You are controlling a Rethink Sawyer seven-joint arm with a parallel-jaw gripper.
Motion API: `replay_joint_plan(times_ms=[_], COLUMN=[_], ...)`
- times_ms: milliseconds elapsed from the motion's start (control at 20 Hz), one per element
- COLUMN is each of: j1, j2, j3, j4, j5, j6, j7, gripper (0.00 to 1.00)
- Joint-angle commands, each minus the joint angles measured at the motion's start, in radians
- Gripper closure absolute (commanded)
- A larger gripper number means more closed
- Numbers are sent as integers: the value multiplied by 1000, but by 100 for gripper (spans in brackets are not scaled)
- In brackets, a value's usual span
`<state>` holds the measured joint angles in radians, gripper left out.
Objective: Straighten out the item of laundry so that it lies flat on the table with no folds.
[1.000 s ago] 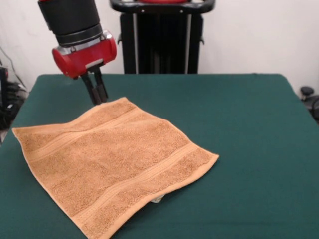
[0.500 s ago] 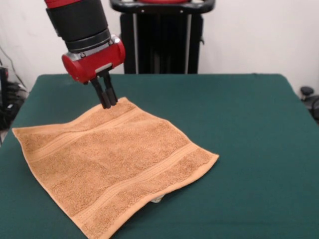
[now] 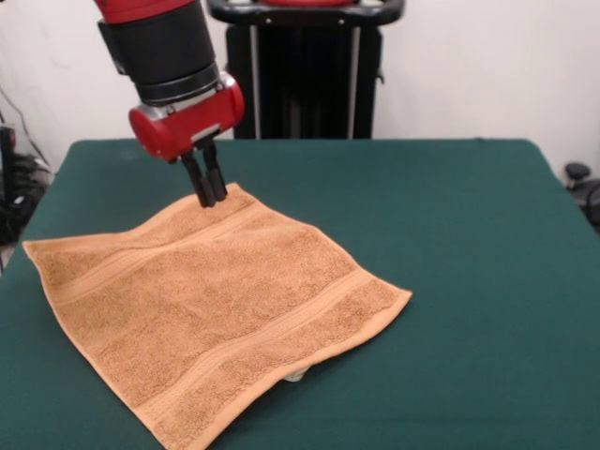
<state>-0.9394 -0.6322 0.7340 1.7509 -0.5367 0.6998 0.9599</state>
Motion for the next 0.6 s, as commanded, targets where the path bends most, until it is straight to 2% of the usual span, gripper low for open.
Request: replay_joint_plan(times_ms=[50, 600], j1=[94, 106], j2=[14, 33], j3=[-29, -25], j4=[24, 4], j5=[-101, -182], j6=[206, 285], j7=[-170, -172], gripper=[100, 100])
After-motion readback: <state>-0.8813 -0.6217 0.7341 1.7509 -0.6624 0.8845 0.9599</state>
